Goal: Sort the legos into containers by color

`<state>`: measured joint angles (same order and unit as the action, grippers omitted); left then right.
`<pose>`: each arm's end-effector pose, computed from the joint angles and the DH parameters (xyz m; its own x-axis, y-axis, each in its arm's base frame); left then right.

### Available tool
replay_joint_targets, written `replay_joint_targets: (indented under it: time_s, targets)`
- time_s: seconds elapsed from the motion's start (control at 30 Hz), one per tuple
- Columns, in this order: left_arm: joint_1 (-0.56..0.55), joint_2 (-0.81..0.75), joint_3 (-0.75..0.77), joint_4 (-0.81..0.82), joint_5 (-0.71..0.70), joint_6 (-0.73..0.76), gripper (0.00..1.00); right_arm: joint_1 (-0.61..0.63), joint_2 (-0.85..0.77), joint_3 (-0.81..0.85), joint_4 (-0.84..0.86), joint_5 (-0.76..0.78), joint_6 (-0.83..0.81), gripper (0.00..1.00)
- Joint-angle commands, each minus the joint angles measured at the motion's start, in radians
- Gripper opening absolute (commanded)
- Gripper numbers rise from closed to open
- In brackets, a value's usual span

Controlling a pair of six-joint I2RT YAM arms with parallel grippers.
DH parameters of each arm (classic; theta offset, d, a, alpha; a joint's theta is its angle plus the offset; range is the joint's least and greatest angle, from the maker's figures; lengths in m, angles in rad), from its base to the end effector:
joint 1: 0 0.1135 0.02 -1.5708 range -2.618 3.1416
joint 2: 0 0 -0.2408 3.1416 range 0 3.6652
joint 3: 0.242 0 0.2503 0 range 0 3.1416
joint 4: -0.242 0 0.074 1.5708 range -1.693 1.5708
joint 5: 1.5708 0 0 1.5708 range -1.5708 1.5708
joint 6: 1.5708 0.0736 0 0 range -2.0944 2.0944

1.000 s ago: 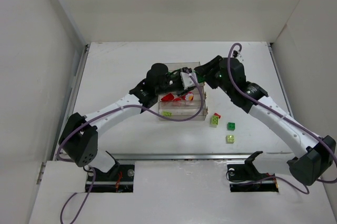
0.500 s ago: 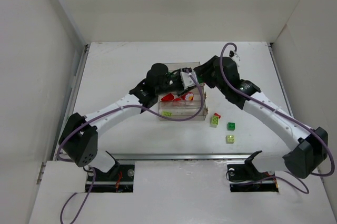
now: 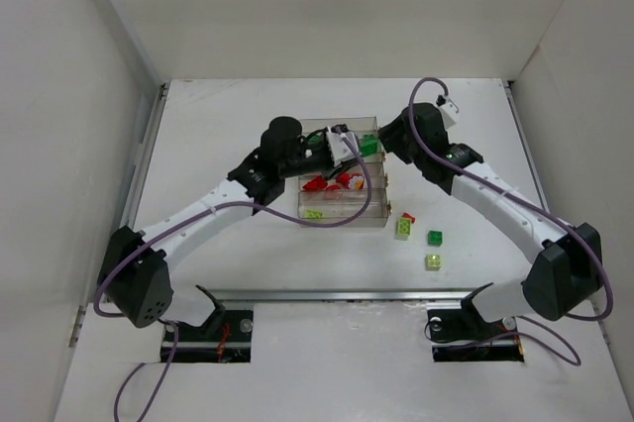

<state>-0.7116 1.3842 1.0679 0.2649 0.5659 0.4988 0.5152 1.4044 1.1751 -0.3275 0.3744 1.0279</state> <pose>0.2475 -0.2656 0.3245 0.4235 0.1680 -0.8902 0.8588 0.2382 0.4536 0.3190 0.1497 0.2788 -0.3989 0.6899 -0.6041 0.2964 0.7204 0.6270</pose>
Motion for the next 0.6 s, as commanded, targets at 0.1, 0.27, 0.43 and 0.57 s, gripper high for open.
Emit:
replay_joint_targets:
  time_s: [0.1, 0.27, 0.43, 0.57]
  targets:
    - [0.049, 0.012, -0.003, 0.033, 0.017, -0.078, 0.00, -0.064, 0.002, 0.000, 0.053, 0.011, -0.040, 0.00]
    - [0.150, 0.172, 0.079, 0.024, -0.090, -0.109, 0.00, -0.084, 0.022, 0.020, 0.082, 0.011, -0.132, 0.00]
    - [0.207, 0.331, 0.182, 0.008, -0.149, 0.035, 0.00, -0.093, 0.063, 0.072, 0.082, 0.031, -0.218, 0.00]
    - [0.248, 0.481, 0.276, -0.003, -0.178, 0.101, 0.00, -0.103, 0.111, 0.119, 0.082, 0.031, -0.261, 0.00]
